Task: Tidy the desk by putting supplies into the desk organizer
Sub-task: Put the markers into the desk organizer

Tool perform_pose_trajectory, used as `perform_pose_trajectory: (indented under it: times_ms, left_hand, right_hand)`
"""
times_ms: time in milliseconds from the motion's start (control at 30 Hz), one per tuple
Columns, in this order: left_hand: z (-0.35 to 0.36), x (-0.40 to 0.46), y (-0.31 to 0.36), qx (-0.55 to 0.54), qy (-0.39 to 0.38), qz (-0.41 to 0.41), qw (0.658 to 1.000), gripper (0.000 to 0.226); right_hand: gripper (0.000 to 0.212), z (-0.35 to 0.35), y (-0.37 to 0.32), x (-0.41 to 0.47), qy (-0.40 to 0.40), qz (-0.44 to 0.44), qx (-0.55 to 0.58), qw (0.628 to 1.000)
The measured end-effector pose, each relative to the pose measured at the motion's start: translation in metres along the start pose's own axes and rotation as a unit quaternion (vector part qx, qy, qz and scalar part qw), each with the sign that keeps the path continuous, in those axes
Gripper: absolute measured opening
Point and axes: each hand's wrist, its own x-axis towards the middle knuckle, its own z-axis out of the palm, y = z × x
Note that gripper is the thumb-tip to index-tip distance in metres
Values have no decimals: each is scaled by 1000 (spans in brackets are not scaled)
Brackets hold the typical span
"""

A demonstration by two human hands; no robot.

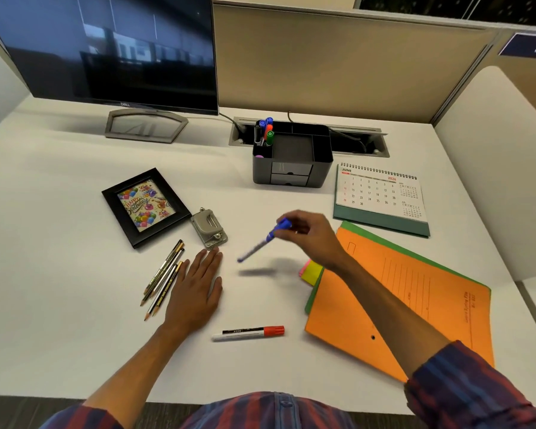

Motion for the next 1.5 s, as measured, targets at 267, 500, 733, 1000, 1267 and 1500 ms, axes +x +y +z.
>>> perform_pose_trajectory:
  times_ms: [267, 500, 733, 1000, 1267, 1500]
  left_hand:
    - [1, 1, 0, -2, -4, -3, 1000, 56]
    - [0, 0, 0, -7, -4, -4, 1000, 56]
    - [0, 1, 0, -9, -7, -9, 1000, 56]
    - [-1, 1, 1, -11, -9, -9, 1000, 56]
    - [-1, 2, 0, -9, -15, -8, 1000, 56]
    - [-1, 1, 0, -4, -17, -10, 1000, 56]
  right_hand:
    - [29, -26, -54, 67, 210, -185, -87, 956]
    - [21, -38, -69, 129, 266, -273, -238, 894]
    - [22, -26, -64, 170, 241, -257, -317, 881]
    - [18, -10, -72, 196, 238, -246, -416, 842]
    - [15, -10, -74, 210, 225, -221, -440, 841]
    - [26, -15, -62, 220, 146, -139, -488, 849]
